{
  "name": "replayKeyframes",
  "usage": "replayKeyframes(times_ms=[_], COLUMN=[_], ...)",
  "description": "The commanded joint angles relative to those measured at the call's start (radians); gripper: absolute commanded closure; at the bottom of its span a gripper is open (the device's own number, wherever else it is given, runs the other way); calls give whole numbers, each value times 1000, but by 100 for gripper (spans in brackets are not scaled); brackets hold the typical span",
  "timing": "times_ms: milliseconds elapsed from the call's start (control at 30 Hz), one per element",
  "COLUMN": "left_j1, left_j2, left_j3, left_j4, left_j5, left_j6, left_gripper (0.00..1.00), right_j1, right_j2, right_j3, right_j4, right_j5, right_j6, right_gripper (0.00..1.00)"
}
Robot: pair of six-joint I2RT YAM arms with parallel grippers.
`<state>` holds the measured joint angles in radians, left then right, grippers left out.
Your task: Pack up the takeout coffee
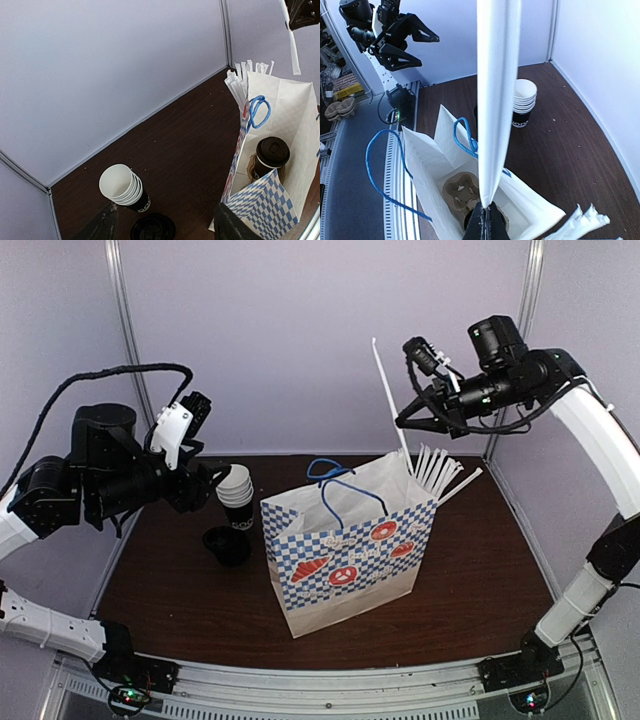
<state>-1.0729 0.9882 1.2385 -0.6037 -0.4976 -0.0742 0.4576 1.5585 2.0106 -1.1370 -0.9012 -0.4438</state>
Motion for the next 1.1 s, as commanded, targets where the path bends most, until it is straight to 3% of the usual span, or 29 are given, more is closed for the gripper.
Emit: replayKeyframes(times_ms=[0, 100, 267, 367, 633, 867, 933, 1067], left_j1=[5, 6, 6, 6, 6, 30, 103, 301], left_j2=[-17, -17, -13, -15, -31, -19, -16, -23], left_j3=[34, 34, 43, 43, 7, -22, -15, -25], left_j4=[10, 4, -12, -17, -6, -17, -44, -91], left_j5=[4, 0, 0, 2, -8, -103, -90, 51], left_j6=[-35, -37, -36, -34, -19, -41, -73, -136], left_gripper=[33, 33, 33, 33, 29, 14, 11, 11], right_j1=[104, 175, 249, 212, -73, -343, -432, -570], right_j2=[66, 94, 150, 110, -171, -427, -494, -600], right_j3=[5, -57, -36, -17, -225, -537, -640, -776], right_j4=[111, 210, 190, 166, 224, 362, 440, 489], right_j5=[-30, -26, -32, -6, -2, 226, 346, 579], right_j6=[61, 84, 85, 80, 91, 186, 249, 325], right_gripper=[100, 100, 57, 52, 37, 23, 3, 0])
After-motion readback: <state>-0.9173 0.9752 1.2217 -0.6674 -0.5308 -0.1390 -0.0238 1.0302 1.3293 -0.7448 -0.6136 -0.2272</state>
